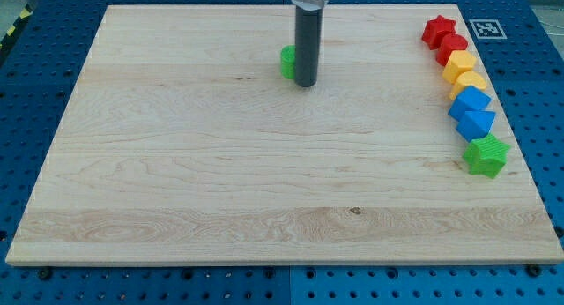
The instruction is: Move the green circle to the top of the board
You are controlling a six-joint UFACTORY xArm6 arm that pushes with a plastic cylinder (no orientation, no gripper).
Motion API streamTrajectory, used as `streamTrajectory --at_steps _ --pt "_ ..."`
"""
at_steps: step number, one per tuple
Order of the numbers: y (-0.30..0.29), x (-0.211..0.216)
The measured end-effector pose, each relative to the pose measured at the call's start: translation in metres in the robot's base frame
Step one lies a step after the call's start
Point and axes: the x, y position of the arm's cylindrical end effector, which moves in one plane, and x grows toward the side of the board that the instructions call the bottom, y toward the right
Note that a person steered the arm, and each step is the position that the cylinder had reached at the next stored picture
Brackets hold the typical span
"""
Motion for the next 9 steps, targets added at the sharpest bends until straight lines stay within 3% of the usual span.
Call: streamTrajectory --at_steps 1,3,5,9 --pt "-0.001 -0.019" --pt "-0.059 -0.038" --pt "-0.087 -0.027" --pt "-0.101 -0.098"
